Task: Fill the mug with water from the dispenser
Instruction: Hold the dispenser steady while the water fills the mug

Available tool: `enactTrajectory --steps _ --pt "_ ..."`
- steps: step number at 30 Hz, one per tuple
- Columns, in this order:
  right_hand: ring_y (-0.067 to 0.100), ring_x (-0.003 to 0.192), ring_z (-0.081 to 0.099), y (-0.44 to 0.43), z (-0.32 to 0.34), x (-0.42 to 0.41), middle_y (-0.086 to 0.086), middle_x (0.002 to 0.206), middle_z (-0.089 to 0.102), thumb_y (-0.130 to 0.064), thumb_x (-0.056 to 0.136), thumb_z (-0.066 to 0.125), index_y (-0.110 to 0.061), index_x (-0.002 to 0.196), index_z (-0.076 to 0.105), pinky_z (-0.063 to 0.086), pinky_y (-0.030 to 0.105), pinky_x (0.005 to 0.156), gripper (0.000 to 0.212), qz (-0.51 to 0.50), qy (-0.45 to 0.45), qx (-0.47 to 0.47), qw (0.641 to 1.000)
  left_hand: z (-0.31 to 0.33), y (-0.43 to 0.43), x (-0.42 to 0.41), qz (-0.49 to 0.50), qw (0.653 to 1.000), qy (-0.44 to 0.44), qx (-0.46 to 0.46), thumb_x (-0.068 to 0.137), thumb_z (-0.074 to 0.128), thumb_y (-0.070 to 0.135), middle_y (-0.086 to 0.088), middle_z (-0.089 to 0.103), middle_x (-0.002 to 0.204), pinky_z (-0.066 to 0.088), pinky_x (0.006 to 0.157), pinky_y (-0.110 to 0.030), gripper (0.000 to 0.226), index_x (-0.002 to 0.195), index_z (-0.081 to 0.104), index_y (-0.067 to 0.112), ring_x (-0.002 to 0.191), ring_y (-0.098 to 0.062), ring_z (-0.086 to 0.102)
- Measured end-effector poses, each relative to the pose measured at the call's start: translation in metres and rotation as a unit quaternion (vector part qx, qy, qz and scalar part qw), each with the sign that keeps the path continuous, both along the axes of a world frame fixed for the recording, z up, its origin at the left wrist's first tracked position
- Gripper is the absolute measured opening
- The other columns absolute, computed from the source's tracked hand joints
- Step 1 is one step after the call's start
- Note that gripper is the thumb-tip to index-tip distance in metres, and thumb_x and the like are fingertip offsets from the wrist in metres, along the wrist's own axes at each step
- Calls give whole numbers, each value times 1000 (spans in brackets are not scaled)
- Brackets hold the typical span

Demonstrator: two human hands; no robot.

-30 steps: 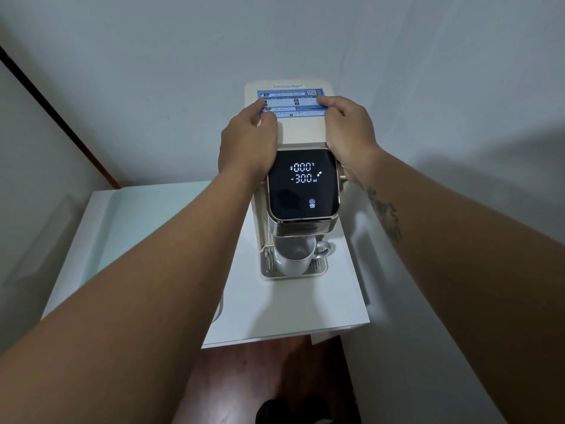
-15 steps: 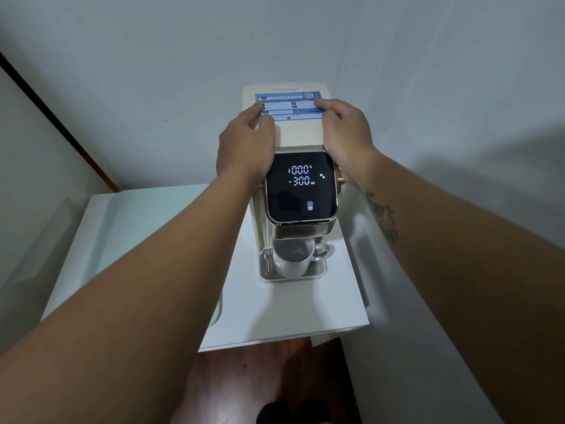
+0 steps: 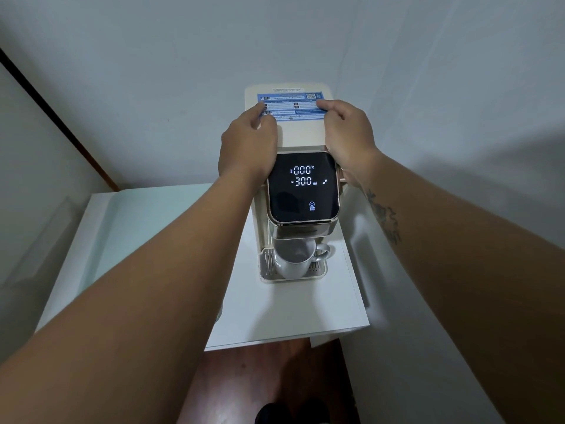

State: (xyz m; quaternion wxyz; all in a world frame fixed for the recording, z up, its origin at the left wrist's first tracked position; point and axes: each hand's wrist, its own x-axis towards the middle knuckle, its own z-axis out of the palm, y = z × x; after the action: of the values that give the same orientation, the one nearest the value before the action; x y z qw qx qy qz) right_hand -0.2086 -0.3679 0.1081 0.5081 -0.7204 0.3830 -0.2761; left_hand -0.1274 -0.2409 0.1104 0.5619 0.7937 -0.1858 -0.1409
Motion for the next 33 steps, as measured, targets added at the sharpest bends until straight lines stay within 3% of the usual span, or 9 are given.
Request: enactTrajectory --steps 4,12,21,33 --pt "21 98 70 1 0 0 -4 118 69 -18 95 35 -28 124 68 60 42 91 45 -3 2 2 1000 0 0 1 -1 1000 -1 2 98 44 33 11 58 147 37 98 -21 47 144 56 33 127 -12 56" --pt "22 97 71 2 2 0 -4 119 69 -19 94 35 -29 124 68 60 43 91 46 -3 6 1 1000 -1 0 1 -4 1000 -3 5 98 43 34 10 59 146 43 110 -31 47 143 57 33 127 -15 57" --pt "17 97 69 2 2 -1 -4 120 68 -19 94 36 -29 125 68 59 41 94 45 -2 4 1 1000 -1 0 2 -3 1000 -9 8 97 43 34 11 60 146 41 106 -27 48 143 58 34 129 -14 56" --pt "11 78 63 2 2 0 -5 115 68 -17 97 36 -28 126 67 57 31 74 44 -4 -4 3 1000 0 -1 1 5 1000 -9 12 98 43 34 10 59 147 39 103 -23 47 143 57 34 130 -14 55"
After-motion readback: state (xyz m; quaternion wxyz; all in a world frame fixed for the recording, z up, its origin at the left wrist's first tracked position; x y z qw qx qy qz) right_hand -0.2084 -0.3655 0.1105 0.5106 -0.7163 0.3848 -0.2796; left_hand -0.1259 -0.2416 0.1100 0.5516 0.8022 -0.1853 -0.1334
